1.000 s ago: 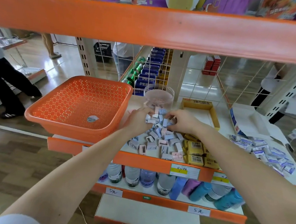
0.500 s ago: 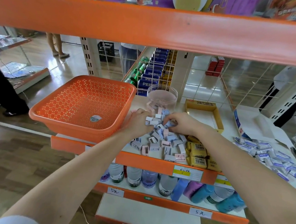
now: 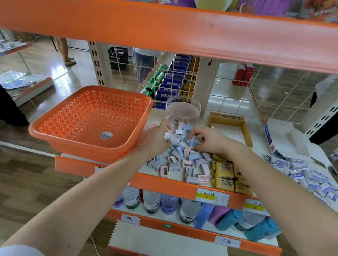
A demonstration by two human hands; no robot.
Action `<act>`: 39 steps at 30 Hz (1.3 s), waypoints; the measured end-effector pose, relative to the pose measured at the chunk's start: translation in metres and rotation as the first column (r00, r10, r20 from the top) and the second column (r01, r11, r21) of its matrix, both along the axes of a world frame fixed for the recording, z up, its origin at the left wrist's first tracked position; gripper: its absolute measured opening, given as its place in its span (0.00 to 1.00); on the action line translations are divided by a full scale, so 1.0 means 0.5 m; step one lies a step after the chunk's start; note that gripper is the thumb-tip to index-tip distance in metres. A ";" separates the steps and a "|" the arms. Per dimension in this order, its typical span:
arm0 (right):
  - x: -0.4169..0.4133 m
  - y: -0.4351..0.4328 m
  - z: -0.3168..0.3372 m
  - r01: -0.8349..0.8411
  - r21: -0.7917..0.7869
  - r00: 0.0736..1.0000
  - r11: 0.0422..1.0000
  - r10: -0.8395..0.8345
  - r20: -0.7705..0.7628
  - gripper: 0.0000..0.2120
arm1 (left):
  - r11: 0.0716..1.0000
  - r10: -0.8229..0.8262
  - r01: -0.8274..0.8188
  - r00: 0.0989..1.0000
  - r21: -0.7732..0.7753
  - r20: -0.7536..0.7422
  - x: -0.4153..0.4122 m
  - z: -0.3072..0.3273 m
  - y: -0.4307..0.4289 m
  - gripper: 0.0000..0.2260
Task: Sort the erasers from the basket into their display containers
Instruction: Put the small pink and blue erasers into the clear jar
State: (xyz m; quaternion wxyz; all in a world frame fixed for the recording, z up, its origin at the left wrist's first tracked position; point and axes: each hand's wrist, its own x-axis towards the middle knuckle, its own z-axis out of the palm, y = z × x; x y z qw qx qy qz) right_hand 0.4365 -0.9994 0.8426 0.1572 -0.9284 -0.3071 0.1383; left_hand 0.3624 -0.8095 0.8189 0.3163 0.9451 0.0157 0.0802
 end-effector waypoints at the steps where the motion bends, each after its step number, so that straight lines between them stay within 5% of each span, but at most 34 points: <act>1: 0.001 0.001 0.001 0.002 -0.011 1.000 1.000 -0.002 -0.009 0.16 | 1.000 -0.013 0.013 1.000 -0.013 0.002 -0.001 0.001 -0.001 0.17; 24: 0.006 0.004 -0.002 0.107 0.047 0.993 0.993 -0.105 -0.045 0.11 | 0.997 -0.030 0.030 1.000 0.074 -0.003 0.015 -0.001 0.003 0.06; 30: 0.000 0.005 -0.004 0.059 0.083 0.998 0.995 -0.055 -0.044 0.22 | 1.000 0.007 -0.009 0.996 0.024 0.091 0.015 0.005 -0.003 0.07; 39: -0.008 -0.006 0.004 0.049 0.145 0.998 0.988 -0.055 0.037 0.09 | 0.999 -0.025 0.032 0.984 -0.035 0.177 -0.006 0.071 -0.036 0.14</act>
